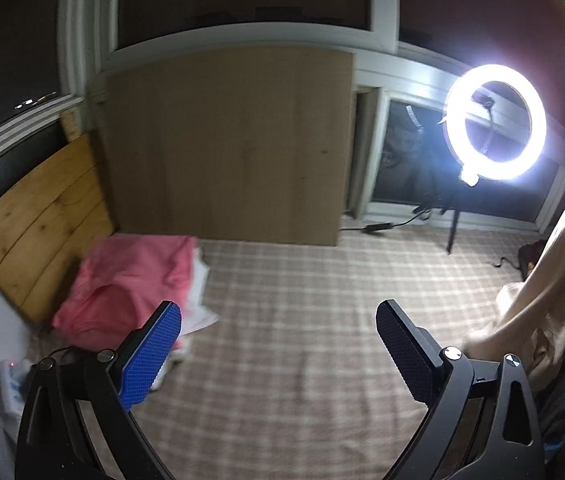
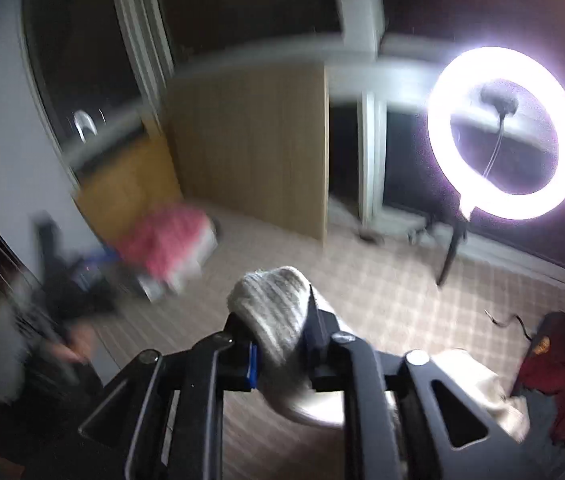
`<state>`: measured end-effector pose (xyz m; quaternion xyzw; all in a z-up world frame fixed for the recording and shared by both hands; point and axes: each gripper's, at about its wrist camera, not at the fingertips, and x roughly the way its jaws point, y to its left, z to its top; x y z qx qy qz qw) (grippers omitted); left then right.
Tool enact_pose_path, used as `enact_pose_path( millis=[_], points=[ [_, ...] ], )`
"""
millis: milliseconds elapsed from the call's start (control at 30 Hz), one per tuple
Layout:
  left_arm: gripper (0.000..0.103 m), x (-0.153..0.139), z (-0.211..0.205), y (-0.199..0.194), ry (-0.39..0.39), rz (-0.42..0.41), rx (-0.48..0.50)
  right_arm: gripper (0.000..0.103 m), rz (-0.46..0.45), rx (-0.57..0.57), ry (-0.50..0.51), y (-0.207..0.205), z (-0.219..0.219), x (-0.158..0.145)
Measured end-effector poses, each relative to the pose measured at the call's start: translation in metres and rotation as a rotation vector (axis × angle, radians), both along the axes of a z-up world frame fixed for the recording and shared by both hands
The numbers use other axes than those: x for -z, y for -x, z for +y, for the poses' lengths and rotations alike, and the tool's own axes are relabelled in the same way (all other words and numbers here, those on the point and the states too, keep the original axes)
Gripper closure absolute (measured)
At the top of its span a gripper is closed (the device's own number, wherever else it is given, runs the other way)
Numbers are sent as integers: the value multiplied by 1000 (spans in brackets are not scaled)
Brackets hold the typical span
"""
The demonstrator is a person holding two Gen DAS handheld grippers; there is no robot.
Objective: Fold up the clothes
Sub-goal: 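Lift the cream sweater with the right gripper and pull it from the heap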
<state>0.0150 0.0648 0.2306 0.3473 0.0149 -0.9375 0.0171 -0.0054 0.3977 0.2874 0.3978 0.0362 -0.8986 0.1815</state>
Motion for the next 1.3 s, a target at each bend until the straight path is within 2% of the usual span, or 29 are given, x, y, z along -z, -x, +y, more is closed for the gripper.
enact_pose_path(
  millis=[33, 67, 100, 267, 433, 467, 500, 533, 567, 667, 700, 800, 833, 933, 1033, 1100, 1167, 1200, 1233, 1267, 1300],
  points=[
    [5, 4, -4, -2, 1, -14, -5, 64, -10, 55, -38, -2, 14, 19],
    [5, 9, -9, -3, 2, -27, -10, 42, -19, 110, -75, -3, 29, 37],
    [5, 13, -13, -5, 3, -41, -15, 34, -29, 165, -113, -5, 43, 56],
    [5, 36, 0, 0, 8, -119, 22, 31, -224, 412, -334, -18, 128, 180],
    [5, 38, 22, 2, 16, -127, 81, 31, -386, 419, -274, -12, 139, 254],
    [5, 37, 26, 1, 16, -124, 91, 42, -389, 411, -276, -11, 136, 261],
    [5, 36, 29, 1, 17, -121, 101, 63, -388, 398, -245, -8, 134, 261],
    [5, 35, 33, 1, 18, -118, 110, 91, -389, 384, -203, -6, 133, 259],
    [5, 34, 37, 1, 19, -115, 120, 92, -376, 384, -116, -6, 134, 247],
    [5, 29, 43, 0, 20, -104, 139, 93, -236, 360, 128, -9, 132, 180],
    [5, 26, 38, -1, 15, -98, 132, 93, -183, 346, 169, -10, 126, 153],
    [5, 21, 19, -4, -4, -77, 107, 93, -22, 281, 234, -14, 93, 66],
    [5, 19, 11, -5, -10, -69, 93, 98, 27, 249, 256, -13, 77, 39],
    [5, 12, -15, -8, -37, -42, 47, 99, 163, 58, 343, -19, 15, -50],
    [5, 6, -43, -15, -52, -16, 2, 99, 301, -25, 235, -30, -43, -103],
    [5, 3, -57, -20, -55, -5, -25, 99, 293, -34, 207, -32, -58, -110],
    [5, 5, -68, -24, -49, -10, -41, 98, 173, -109, 185, -21, -64, -90],
    [5, 8, -72, -26, -41, -17, -50, 98, 112, -113, 127, -17, -65, -68],
    [5, 12, -74, -26, -33, -29, -58, 92, 52, -100, 56, -12, -66, -44],
    [5, 17, -74, -24, -29, -49, -59, 82, -8, -87, -15, -8, -67, -20],
    [5, 23, -75, -22, -28, -72, -58, 77, -43, -66, -54, -10, -59, 2]
  ],
)
